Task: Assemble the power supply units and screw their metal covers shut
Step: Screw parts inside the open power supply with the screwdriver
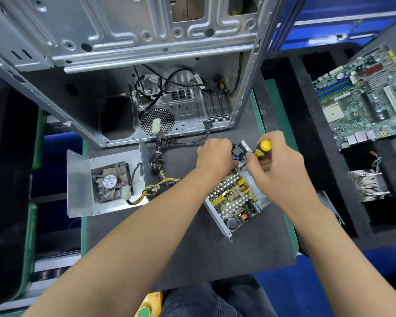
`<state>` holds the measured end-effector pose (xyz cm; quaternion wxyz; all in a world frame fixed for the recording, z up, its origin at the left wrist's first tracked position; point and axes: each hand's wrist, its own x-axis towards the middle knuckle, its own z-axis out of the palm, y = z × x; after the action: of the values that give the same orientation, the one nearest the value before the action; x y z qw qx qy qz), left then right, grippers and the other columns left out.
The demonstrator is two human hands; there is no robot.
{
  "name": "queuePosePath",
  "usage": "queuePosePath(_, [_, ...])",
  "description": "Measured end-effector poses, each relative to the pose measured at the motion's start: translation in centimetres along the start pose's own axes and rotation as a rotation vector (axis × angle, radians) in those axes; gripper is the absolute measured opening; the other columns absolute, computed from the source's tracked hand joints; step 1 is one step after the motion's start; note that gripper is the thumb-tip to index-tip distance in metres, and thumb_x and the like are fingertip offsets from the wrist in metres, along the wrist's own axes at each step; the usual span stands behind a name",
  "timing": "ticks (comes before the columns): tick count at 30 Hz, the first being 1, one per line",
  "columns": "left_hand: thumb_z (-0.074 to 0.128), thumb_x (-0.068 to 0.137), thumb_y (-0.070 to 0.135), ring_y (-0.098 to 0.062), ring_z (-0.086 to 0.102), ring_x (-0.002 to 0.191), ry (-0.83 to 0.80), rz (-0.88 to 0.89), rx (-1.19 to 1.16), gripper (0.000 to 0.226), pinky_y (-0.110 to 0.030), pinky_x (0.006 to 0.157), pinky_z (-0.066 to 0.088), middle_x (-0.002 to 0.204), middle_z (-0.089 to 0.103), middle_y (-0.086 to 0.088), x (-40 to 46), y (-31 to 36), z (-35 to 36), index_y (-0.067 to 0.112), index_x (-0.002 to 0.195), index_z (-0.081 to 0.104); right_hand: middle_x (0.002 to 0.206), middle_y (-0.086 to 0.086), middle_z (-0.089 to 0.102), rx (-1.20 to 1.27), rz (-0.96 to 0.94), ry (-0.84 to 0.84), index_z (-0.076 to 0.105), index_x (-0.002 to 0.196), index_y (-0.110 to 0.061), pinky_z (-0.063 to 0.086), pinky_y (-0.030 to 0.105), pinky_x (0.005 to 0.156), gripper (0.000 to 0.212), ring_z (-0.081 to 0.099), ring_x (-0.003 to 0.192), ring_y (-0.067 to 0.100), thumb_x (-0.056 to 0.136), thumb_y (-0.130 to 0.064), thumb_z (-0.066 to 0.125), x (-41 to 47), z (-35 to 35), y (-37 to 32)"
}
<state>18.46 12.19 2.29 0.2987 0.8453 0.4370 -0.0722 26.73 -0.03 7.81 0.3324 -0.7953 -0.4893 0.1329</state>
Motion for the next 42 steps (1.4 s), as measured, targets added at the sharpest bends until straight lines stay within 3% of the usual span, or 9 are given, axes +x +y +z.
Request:
queuePosePath(5, [0.073, 0.085, 0.029, -0.032, 0.057, 0.103, 0.000, 0.009, -0.006, 0.025, -0.045, 0.087, 0.051, 0.099, 0.065, -0.010, 0.0, -0.1, 0.1, 0.007, 0.096, 0.066, 0.067, -0.003, 0.061, -0.035, 0.014, -0.027, 0.043, 0.095, -0.015, 0.054, 0.040, 0.061, 0.024, 0.065, 0.059, 0.012, 0.090, -0.017, 0.066, 0.4, -0.6, -0.1])
queuePosePath(9, [0.074, 0.085, 0.027, -0.032, 0.057, 0.104, -0.005, 0.015, -0.019, 0.025, -0.046, 0.087, 0.052, 0.101, 0.065, -0.011, 0.1, -0.1, 0.1, 0.007, 0.098, 0.067, 0.066, 0.006, 0.060, -0.081, 0.005, -0.067, 0.044, 0.094, -0.010, 0.053, 0.046, 0.059, 0.027, 0.064, 0.061, 0.030, 0.089, -0.020, 0.069, 0.8, -1.1, -0.5])
queuePosePath(16, [0.076, 0.084, 0.024, -0.032, 0.060, 0.099, 0.007, 0.030, -0.050, 0.025, -0.043, 0.084, 0.053, 0.101, 0.064, -0.013, 0.2, 0.0, 0.2, 0.004, 0.096, 0.067, 0.056, -0.001, 0.044, -0.205, 0.036, -0.147, 0.040, 0.082, -0.018, 0.031, 0.032, 0.053, 0.029, 0.040, 0.055, 0.026, 0.088, -0.026, 0.067, 1.7, -1.8, -0.7])
queuePosePath(18, [0.076, 0.084, 0.024, -0.034, 0.060, 0.097, 0.005, 0.023, -0.061, 0.026, -0.042, 0.081, 0.053, 0.101, 0.064, -0.015, 0.2, 0.0, 0.2, 0.004, 0.097, 0.066, 0.056, -0.006, 0.046, -0.219, 0.017, -0.177, 0.047, 0.084, -0.019, 0.035, 0.032, 0.057, 0.024, 0.042, 0.055, 0.016, 0.089, -0.027, 0.069, 2.0, -2.0, -0.8])
queuePosePath(24, [0.075, 0.083, 0.021, -0.035, 0.061, 0.092, 0.003, 0.021, -0.088, 0.024, -0.038, 0.073, 0.050, 0.098, 0.064, -0.016, 0.3, -0.1, 0.4, 0.003, 0.096, 0.065, 0.080, -0.008, 0.046, -0.261, 0.030, -0.352, 0.050, 0.085, -0.021, 0.039, 0.034, 0.068, 0.019, 0.048, 0.081, 0.021, 0.084, -0.024, 0.068, 2.8, -2.5, -1.3])
queuePosePath(27, [0.075, 0.082, 0.022, -0.034, 0.061, 0.090, -0.006, 0.017, -0.103, 0.025, -0.036, 0.070, 0.048, 0.097, 0.064, -0.015, 0.5, -0.2, 0.5, 0.003, 0.096, 0.066, 0.076, -0.001, 0.052, -0.279, 0.036, -0.327, 0.048, 0.084, -0.019, 0.048, 0.038, 0.066, 0.022, 0.053, 0.078, 0.027, 0.087, -0.025, 0.069, 2.8, -2.7, -1.6])
queuePosePath(33, [0.077, 0.081, 0.024, -0.033, 0.059, 0.083, -0.026, 0.015, -0.126, 0.026, -0.034, 0.066, 0.045, 0.091, 0.062, -0.013, 0.9, -0.4, 0.7, 0.004, 0.094, 0.066, 0.086, 0.009, 0.065, -0.418, -0.041, -0.321, 0.058, 0.097, -0.014, 0.042, 0.035, 0.069, 0.016, 0.057, 0.085, 0.035, 0.096, -0.030, 0.061, 3.1, -2.8, -2.1])
queuePosePath(38, [0.077, 0.081, 0.024, -0.031, 0.056, 0.080, -0.020, 0.025, -0.127, 0.026, -0.033, 0.067, 0.045, 0.088, 0.060, -0.012, 1.0, -0.5, 0.9, 0.005, 0.094, 0.067, 0.100, 0.009, 0.063, -0.515, -0.059, -0.413, 0.056, 0.107, -0.010, 0.036, 0.033, 0.069, 0.020, 0.057, 0.092, 0.031, 0.100, -0.029, 0.054, 2.7, -2.2, -2.5])
queuePosePath(42, [0.076, 0.080, 0.022, -0.032, 0.057, 0.080, -0.020, 0.036, -0.115, 0.024, -0.034, 0.065, 0.043, 0.088, 0.063, -0.013, 1.0, -0.6, 0.9, 0.003, 0.090, 0.065, 0.094, 0.008, 0.061, -0.442, -0.023, -0.354, 0.056, 0.100, -0.010, 0.044, 0.037, 0.072, 0.014, 0.057, 0.086, 0.032, 0.097, -0.023, 0.056, 2.1, -3.0, -2.6])
